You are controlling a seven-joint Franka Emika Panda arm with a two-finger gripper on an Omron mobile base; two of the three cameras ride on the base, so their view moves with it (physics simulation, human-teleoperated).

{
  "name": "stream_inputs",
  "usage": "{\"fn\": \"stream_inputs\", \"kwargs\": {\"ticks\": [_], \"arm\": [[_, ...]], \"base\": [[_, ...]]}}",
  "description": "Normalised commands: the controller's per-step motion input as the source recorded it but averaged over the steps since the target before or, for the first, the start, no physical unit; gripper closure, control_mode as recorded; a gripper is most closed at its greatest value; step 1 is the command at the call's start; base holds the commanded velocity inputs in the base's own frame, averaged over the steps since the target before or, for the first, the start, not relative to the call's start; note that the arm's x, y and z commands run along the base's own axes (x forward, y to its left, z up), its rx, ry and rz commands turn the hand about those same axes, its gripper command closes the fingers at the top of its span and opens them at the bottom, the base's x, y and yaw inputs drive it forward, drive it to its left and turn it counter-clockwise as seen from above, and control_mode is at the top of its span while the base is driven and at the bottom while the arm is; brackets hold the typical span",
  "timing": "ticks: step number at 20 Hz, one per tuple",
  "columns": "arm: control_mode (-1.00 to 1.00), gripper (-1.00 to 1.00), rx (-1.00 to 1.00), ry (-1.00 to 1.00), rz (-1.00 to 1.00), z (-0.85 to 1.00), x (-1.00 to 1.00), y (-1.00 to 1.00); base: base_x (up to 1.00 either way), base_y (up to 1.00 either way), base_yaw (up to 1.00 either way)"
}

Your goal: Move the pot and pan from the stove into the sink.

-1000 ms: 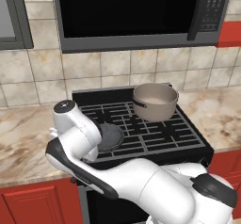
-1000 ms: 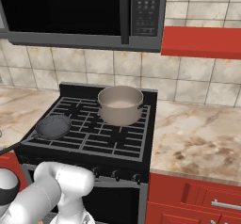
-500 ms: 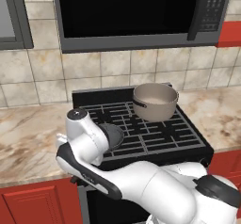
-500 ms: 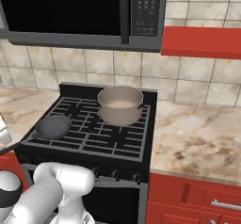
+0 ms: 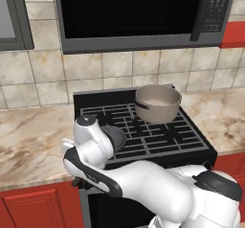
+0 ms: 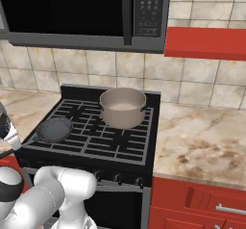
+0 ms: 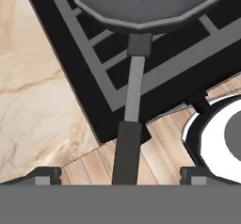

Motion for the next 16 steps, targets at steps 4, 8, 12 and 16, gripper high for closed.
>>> {"fn": "stream_inputs", "kwargs": {"ticks": [4, 8, 12, 16], "arm": [[-1.00, -1.00, 0.01, 0.00, 0.06, -0.20, 0.08, -0.01], [-1.00, -1.00, 0.00, 0.00, 0.00, 0.00, 0.00, 0.00], [-1.00, -1.00, 0.00, 0.00, 0.00, -0.08, 0.00, 0.00], [-1.00, -1.00, -0.01, 0.00, 0.00, -0.17, 0.00, 0.00]], "base": [[0.00, 0.00, 0.00], [0.00, 0.00, 0.00], [0.00, 0.00, 0.00], [0.00, 0.00, 0.00]]}}
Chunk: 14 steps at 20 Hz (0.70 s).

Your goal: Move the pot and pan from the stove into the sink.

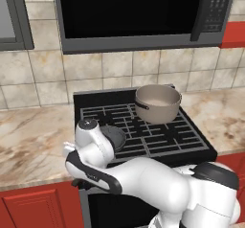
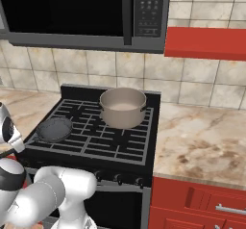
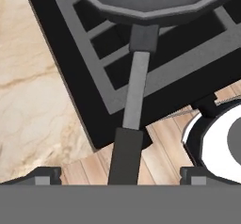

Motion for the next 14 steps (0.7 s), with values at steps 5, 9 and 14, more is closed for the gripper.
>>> {"fn": "stream_inputs", "kwargs": {"ticks": [5, 9, 14], "arm": [[-1.00, -1.00, 0.00, 0.00, 0.00, -0.22, 0.00, 0.00], [-1.00, -1.00, 0.00, 0.00, 0.00, -0.21, 0.01, 0.00], [-1.00, -1.00, 0.00, 0.00, 0.00, -0.18, 0.07, 0.00]], "base": [[0.00, 0.00, 0.00], [0.00, 0.00, 0.00], [0.00, 0.00, 0.00]]}}
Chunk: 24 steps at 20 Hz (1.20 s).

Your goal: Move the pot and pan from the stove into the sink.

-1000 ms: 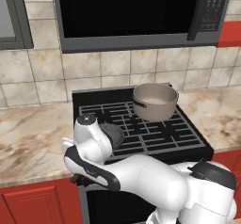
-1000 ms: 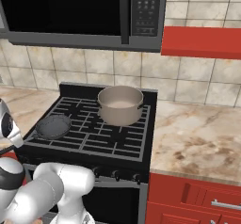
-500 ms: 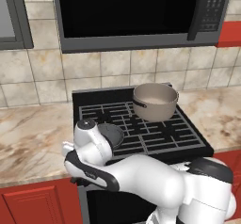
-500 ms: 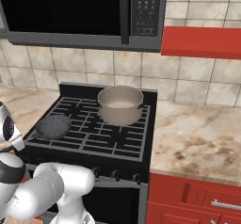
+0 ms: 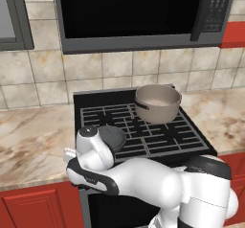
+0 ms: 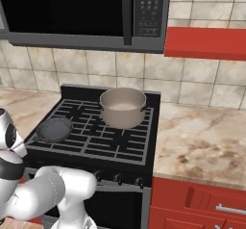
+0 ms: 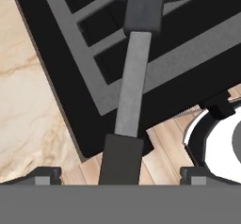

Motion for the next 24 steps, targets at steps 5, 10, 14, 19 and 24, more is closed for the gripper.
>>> {"fn": "stream_inputs", "kwargs": {"ticks": [5, 10, 14, 19, 24], "arm": [[-1.00, -1.00, 0.00, 0.00, 0.00, -0.18, 0.10, 0.00], [-1.00, -1.00, 0.00, 0.00, 0.00, -0.14, 0.07, 0.00], [-1.00, 1.00, 0.00, 0.00, 0.00, -0.02, 0.01, 0.00], [-1.00, 1.00, 0.00, 0.00, 0.00, 0.00, 0.00, 0.00], [-1.00, 1.00, 0.00, 0.00, 0.00, 0.05, 0.00, 0.00]], "base": [[0.00, 0.00, 0.00], [0.00, 0.00, 0.00], [0.00, 0.00, 0.00], [0.00, 0.00, 0.00], [0.00, 0.00, 0.00]]}}
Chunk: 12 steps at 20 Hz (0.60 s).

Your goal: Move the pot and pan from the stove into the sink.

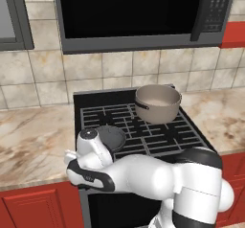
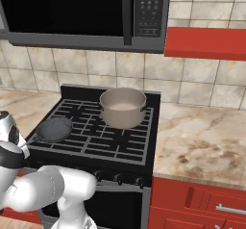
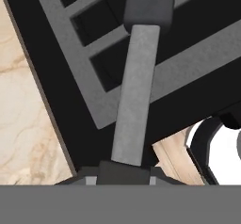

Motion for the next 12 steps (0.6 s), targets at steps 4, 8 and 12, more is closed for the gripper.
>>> {"fn": "stream_inputs", "kwargs": {"ticks": [4, 8, 12], "arm": [[-1.00, 1.00, 0.01, 0.00, 0.00, 0.39, 0.00, 0.00], [-1.00, 1.00, 0.00, 0.00, 0.00, 0.61, 0.00, 0.00], [-1.00, 1.00, -0.02, -0.02, 0.00, 0.70, -0.03, 0.00]], "base": [[0.00, 0.00, 0.00], [0.00, 0.00, 0.00], [0.00, 0.00, 0.00]]}}
